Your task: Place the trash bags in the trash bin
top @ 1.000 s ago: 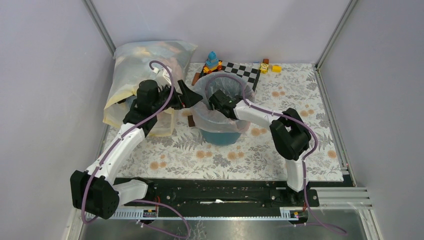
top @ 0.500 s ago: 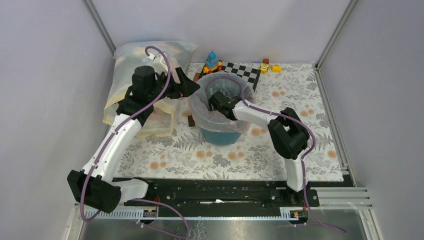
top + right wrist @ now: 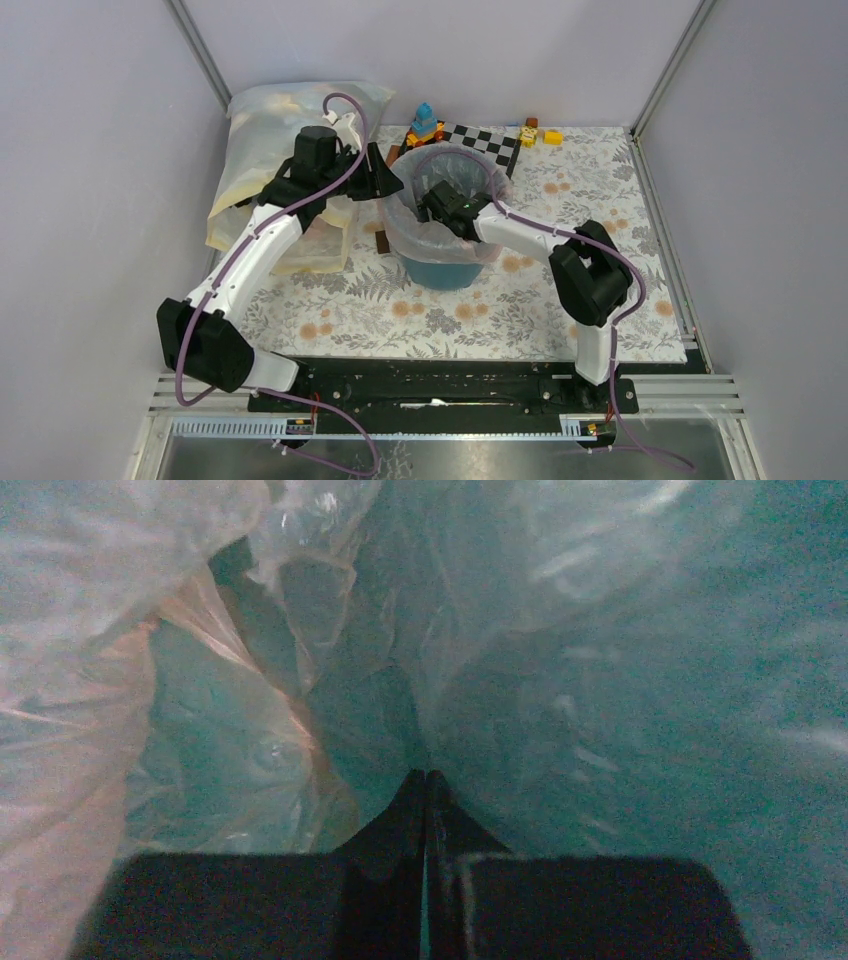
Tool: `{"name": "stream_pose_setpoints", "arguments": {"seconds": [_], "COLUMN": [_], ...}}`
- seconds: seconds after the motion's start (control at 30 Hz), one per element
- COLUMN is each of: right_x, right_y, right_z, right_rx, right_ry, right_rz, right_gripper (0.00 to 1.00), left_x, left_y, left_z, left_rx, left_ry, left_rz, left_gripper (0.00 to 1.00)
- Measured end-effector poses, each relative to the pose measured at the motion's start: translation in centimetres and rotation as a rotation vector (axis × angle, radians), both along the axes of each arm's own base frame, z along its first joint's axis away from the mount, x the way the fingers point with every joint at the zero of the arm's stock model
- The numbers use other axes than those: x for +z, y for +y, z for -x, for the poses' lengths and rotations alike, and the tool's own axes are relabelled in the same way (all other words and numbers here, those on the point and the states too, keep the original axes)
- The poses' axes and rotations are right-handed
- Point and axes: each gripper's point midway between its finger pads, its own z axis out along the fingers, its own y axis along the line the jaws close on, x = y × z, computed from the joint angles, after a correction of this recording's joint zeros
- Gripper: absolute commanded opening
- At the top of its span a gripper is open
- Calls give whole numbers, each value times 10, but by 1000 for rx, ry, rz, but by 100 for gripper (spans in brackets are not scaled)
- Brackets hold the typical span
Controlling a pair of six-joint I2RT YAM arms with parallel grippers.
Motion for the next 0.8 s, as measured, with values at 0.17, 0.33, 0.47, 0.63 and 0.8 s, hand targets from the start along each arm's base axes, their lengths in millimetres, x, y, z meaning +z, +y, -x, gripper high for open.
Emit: {"name": "stream_pose_setpoints", "arguments": {"seconds": [0.17, 0.33, 0.47, 0.63, 0.8], "right_x": [14, 16, 25, 68, 129], "right_y": [1, 1, 2, 10, 12], "right_z": [-2, -2, -3, -13, -27], "right_rx": [-2, -2, -5, -12, -31], "right_ry": [-28, -30, -36, -112, -237], "right_rz": [-24, -26, -33, -95, -160], "right_gripper": [3, 4, 5, 11, 21], "left_x": [-4, -6, -7, -7, -5], "left_y": [-2, -3, -3, -3, -4], "left_z": [-1, -2, -2, -3, -3], "left_rx": [-10, -8, -5, -2, -1], "left_ry": [3, 3, 1, -3, -7], "left_rz": [-10, -19, -27, -30, -30], "left_gripper": [36, 35, 35, 36, 43]}}
